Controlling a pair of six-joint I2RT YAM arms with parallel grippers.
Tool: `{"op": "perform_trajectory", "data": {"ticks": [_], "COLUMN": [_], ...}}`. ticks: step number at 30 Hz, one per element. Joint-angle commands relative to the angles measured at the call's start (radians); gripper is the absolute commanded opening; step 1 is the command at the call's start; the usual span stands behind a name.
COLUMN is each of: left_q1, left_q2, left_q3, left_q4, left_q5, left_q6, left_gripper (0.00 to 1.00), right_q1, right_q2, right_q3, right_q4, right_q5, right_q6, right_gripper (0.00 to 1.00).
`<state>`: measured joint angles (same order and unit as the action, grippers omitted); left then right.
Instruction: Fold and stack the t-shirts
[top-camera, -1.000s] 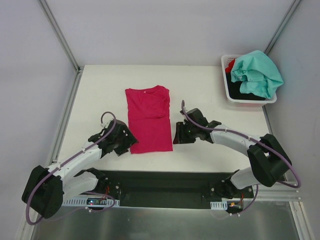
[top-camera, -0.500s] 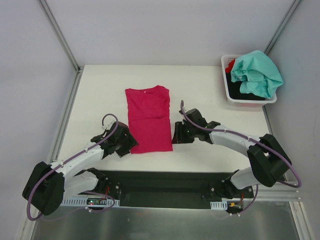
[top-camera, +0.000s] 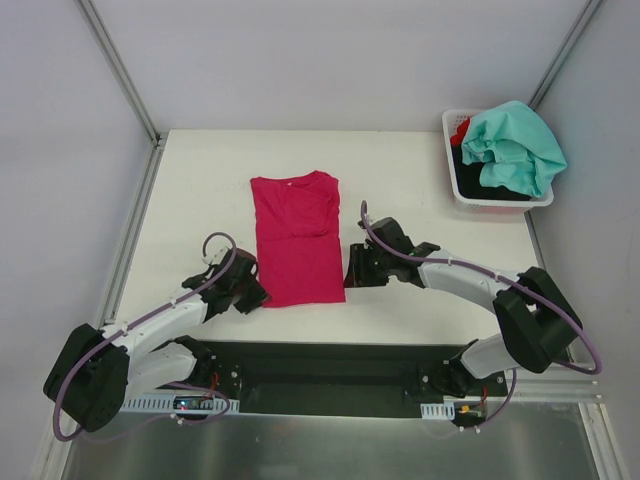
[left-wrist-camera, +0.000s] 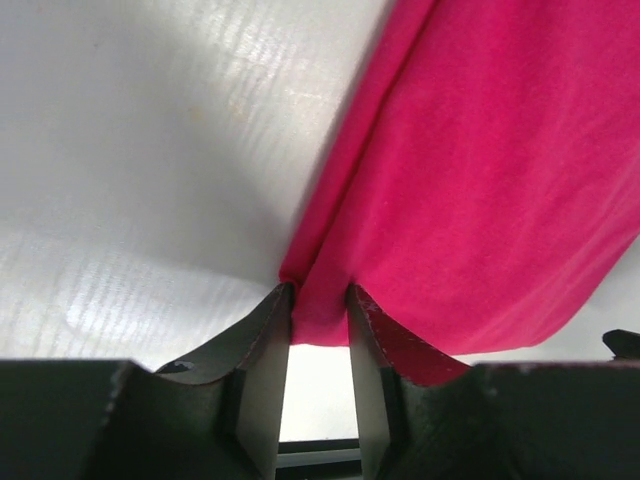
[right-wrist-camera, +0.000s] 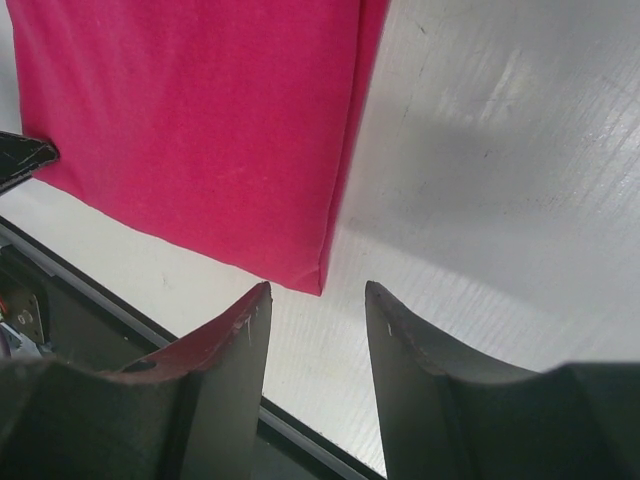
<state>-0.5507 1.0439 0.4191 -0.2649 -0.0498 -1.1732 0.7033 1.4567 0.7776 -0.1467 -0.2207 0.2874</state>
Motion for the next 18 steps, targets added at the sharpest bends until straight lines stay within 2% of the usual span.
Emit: {"op": "perform_trajectory", "data": {"ticks": [1,6,10,13,18], "left_q1": [-0.009,-0.009,-0.009,-0.009,-0.009], "left_q2": [-0.030,-0.041,-0.035,-0.027,-0.010], "left_q3": [-0.025,-0.032,-0.031,-0.029,-0.020], "left_q4": [0.006,0.004,0.003,0.003,0.003], "left_q5": [-0.019,-0.018,-0.015,-0.010,-0.012], "left_q6": [-0.019,-0.019,-0.020,-0.020,-0.016], "left_gripper": [0.27,0.22,0.05,0.00,0.00], "right_q1": [0.007,0.015,0.025,0.038,0.059], "right_q2": [0.019,0.040,0.056,0.071,0.102], "right_q3": [0.037,0.046,0.054,0.063,0.075], "right_q4": [0.001,0.002,0.010,0.015,0.022], "right_q5": [0.007,0.006,0.004,0.001,-0.003], "right_q6": [0.004,0.006,0.015,0.018,0.027], "right_gripper": [0.46,0.47,0.47,0.47,0.47]}}
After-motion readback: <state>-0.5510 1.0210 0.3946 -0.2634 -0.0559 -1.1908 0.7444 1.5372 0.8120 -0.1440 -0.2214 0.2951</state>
